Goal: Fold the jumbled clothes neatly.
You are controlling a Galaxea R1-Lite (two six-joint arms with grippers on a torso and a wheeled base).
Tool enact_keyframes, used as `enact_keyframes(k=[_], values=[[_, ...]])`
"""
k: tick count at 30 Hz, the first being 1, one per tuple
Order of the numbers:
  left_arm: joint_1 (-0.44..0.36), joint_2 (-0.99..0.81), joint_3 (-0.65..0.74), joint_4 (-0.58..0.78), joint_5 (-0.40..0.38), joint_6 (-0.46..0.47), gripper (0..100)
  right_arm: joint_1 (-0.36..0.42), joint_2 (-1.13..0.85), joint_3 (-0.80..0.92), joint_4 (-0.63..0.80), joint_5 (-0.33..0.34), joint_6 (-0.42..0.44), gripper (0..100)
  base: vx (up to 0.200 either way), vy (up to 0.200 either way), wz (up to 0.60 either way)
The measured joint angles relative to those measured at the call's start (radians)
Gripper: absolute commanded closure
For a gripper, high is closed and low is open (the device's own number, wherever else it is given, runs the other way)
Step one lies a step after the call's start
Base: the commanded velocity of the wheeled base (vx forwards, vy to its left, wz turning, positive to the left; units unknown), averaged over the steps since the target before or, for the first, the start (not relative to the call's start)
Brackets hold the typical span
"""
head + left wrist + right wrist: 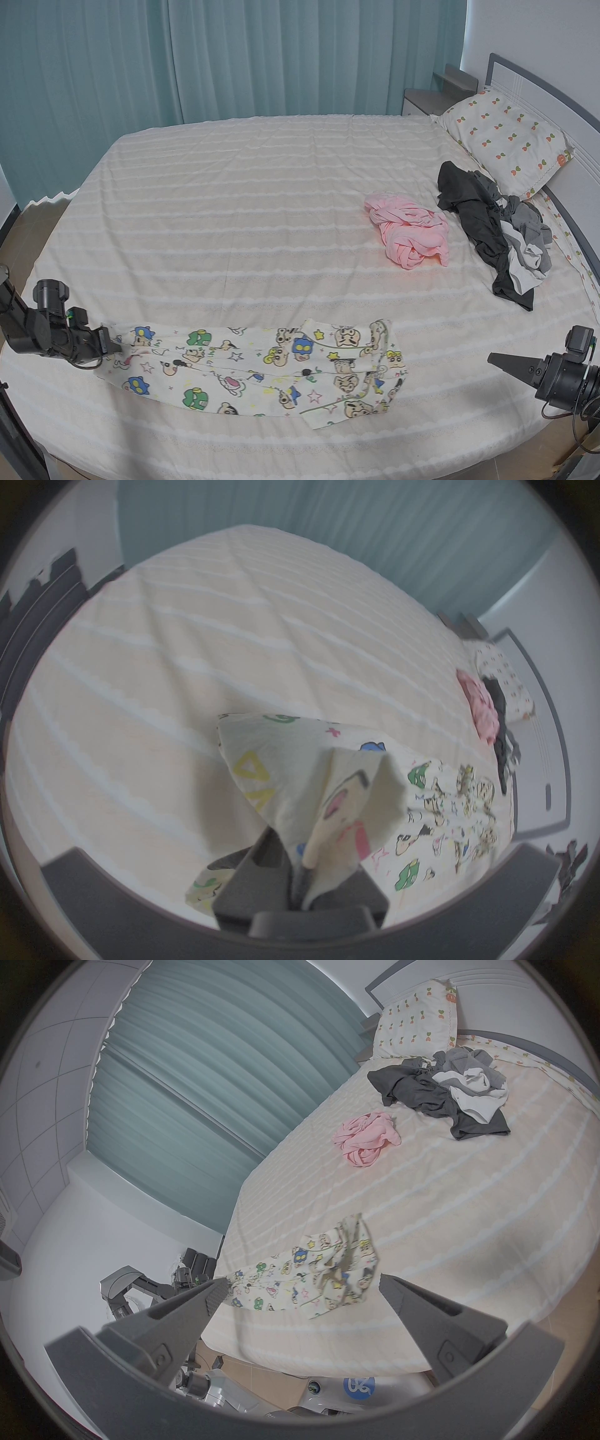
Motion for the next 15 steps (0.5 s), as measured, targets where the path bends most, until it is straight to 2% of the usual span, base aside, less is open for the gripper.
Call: enact_keyframes(k=[7,15], values=[[0.229,-0.005,-0.077,0.061,-0.080,0.001,100,-0.001,0.000,0.001,0.000,0.001,0.000,0,0.000,0.000,0.00],[0.441,0.000,-0.266,0.264,-0.176,0.001,100,-0.001,0.001,0.001,0.000,0.012,0.001,0,0.000,0.000,0.00]])
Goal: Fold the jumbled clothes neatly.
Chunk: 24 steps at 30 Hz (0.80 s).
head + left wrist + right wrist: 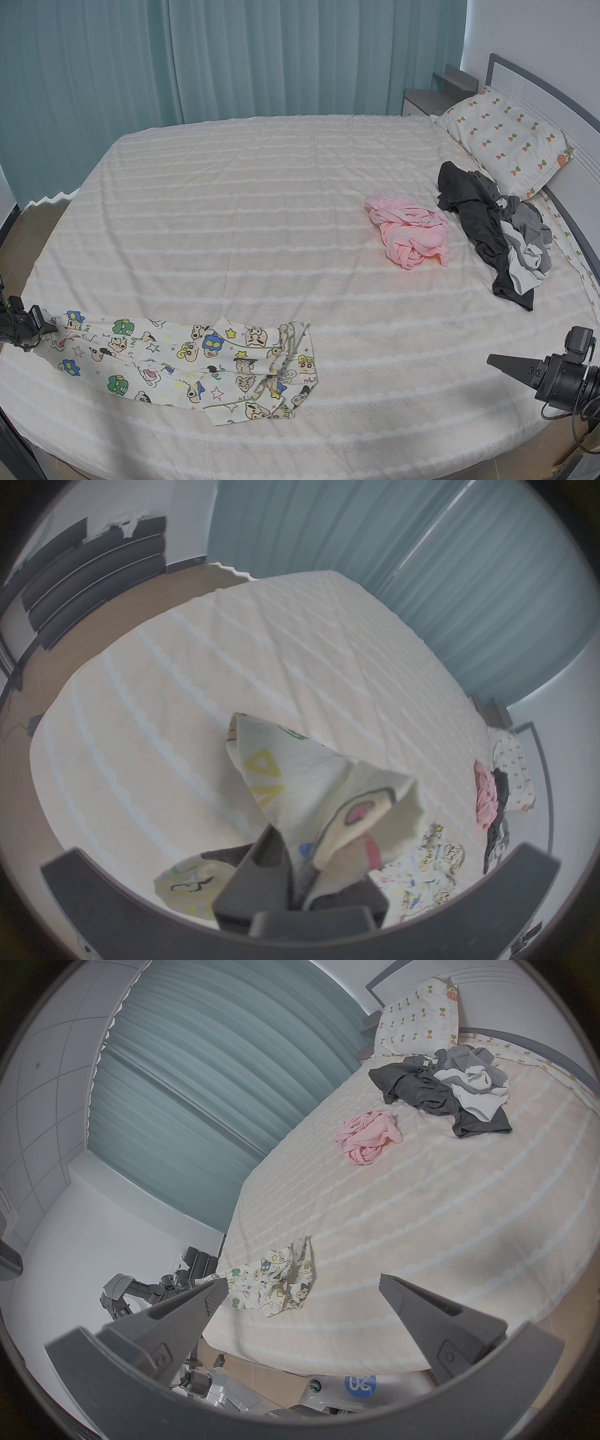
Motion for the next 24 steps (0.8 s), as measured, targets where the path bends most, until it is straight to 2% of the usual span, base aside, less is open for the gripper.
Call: enact_keyframes(k=[5,10,15,17,18,19,24], values=[[0.053,-0.023,-0.063,0.070,-0.029,0.000,100,-0.001,0.001,0.002,0.000,0.005,0.000,0,0.000,0.000,0.00],[0.016,-0.086,-0.034,0.099,-0.018,-0.004,100,-0.002,0.001,0.002,0.000,0.006,0.000,0,0.000,0.000,0.00],[-0.148,-0.184,0.026,0.121,0.058,-0.034,100,-0.004,0.001,0.002,0.000,0.007,0.000,0,0.000,0.000,0.00],[-0.241,-0.225,0.048,0.124,0.102,-0.070,100,-0.004,0.001,0.002,-0.001,0.008,0.000,0,0.000,0.000,0.00],[-0.313,-0.253,0.060,0.125,0.136,-0.099,100,-0.004,0.001,0.002,-0.001,0.008,0.000,0,0.000,0.000,0.00],[-0.336,-0.261,0.063,0.126,0.147,-0.109,100,-0.004,0.001,0.002,-0.001,0.008,0.000,0,0.000,0.000,0.00],[-0.585,-0.332,0.084,0.121,0.291,-0.214,100,-0.005,0.001,0.001,-0.001,0.010,0.000,0,0.000,0.000,0.00]])
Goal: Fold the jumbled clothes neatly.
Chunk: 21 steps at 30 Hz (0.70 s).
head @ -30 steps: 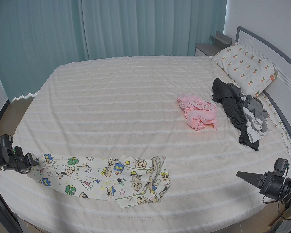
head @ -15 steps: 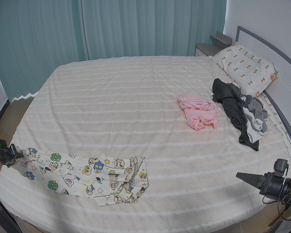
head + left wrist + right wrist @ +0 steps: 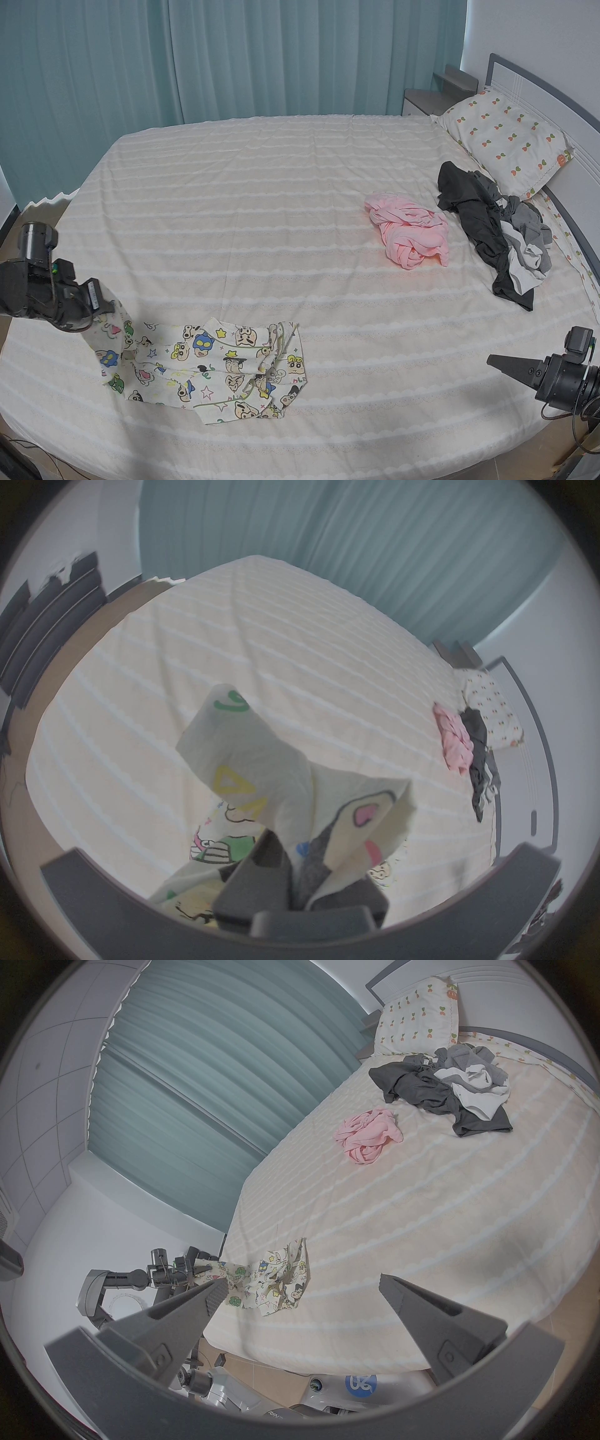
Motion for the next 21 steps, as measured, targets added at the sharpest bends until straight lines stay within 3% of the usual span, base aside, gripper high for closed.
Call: enact_keyframes(k=[7,14,17,21], values=[[-0.343,-0.011,0.011,-0.076,0.209,-0.121,100,-0.005,0.002,0.000,0.000,0.014,0.001,0,0.000,0.000,0.00],[-0.691,0.104,0.013,-0.284,0.435,-0.232,100,-0.024,0.007,0.001,0.000,0.047,0.001,0,0.000,0.000,0.00],[-0.802,0.168,0.014,-0.355,0.499,-0.277,100,-0.033,0.011,0.001,0.000,0.062,0.001,0,0.000,0.000,0.00],[-0.883,0.236,0.007,-0.401,0.540,-0.312,100,-0.044,0.019,0.003,0.001,0.074,0.001,0,0.000,0.000,0.00]])
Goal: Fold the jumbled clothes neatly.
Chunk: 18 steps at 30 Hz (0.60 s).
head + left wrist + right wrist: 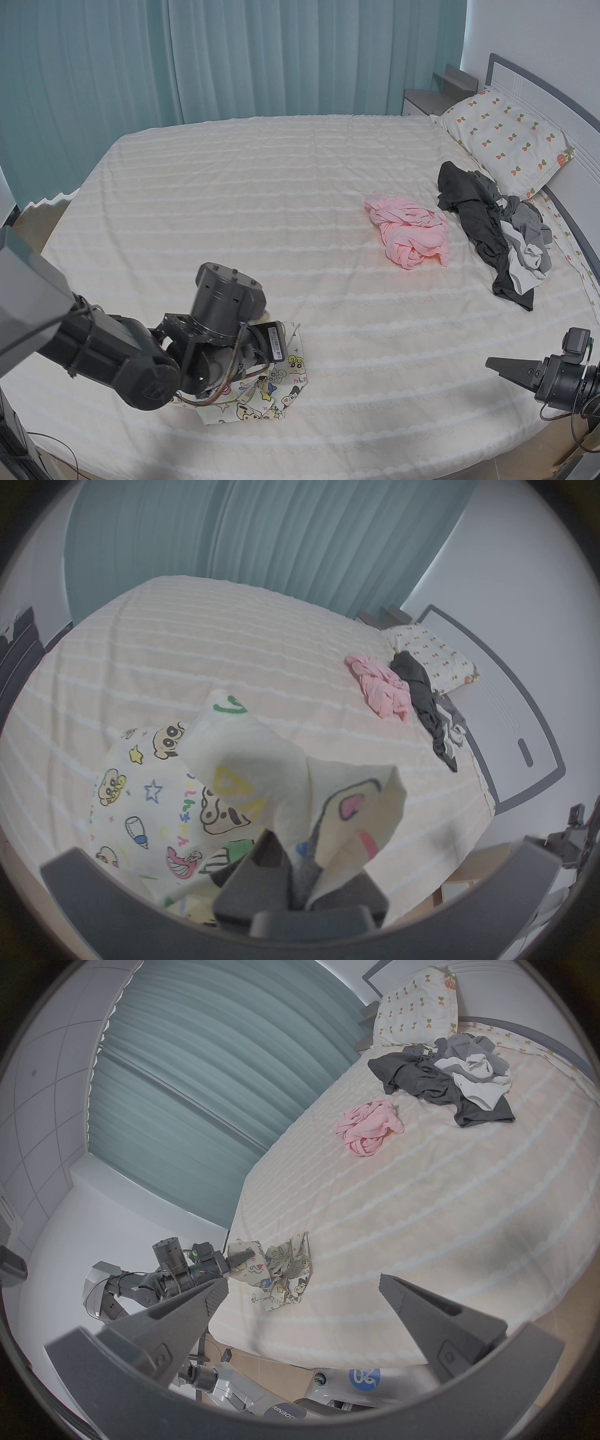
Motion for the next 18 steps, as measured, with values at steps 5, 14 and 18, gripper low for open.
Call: enact_keyframes(k=[5,14,18], values=[[-0.019,0.075,-0.054,-0.020,0.010,-0.019,100,-0.004,0.006,0.002,0.000,0.002,0.000,0,0.000,0.000,0.00],[0.017,0.123,-0.072,-0.025,0.010,-0.021,0,-0.002,0.012,0.006,0.000,0.004,0.000,0,0.000,0.000,0.00],[0.036,0.127,-0.073,-0.024,0.010,-0.021,0,0.000,0.013,0.009,0.000,0.004,-0.001,0,0.000,0.000,0.00]])
